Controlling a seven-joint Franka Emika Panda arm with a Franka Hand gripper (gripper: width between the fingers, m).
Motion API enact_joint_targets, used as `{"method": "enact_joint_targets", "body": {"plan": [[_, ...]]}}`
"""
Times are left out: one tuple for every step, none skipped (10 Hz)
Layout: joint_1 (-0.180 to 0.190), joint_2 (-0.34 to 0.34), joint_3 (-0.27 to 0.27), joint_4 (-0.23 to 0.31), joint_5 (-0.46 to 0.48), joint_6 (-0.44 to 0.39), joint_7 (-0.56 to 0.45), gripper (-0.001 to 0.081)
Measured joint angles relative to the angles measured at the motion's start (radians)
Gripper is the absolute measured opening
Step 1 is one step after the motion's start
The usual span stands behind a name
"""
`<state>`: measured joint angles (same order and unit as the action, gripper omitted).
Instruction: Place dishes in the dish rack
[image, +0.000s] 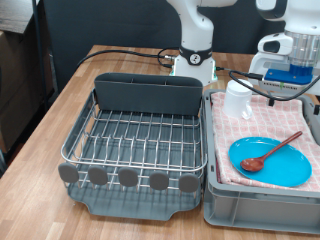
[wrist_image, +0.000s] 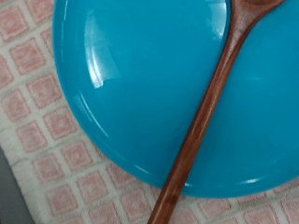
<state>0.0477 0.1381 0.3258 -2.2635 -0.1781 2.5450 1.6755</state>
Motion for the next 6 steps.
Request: {"method": "enact_joint_targets", "body": {"plan": [[0.008, 0.020, -0.008, 0.001, -0.057, 0.023, 0.056, 0.0803], [0.017, 0.039, -0.019, 0.001, -0.103, 0.044, 0.112, 0.0803], [0.025, 0.058, -0.029, 0.001, -0.136, 0.069, 0.158, 0.0803], [0.030, 0.076, -0.037, 0.001, -0.163, 0.090, 0.198, 0.0803], [0.035, 0.094, -0.048, 0.001, -0.189, 0.110, 0.235, 0.0803], [0.042, 0.112, -0.061, 0.001, -0.212, 0.130, 0.264, 0.0803]]}}
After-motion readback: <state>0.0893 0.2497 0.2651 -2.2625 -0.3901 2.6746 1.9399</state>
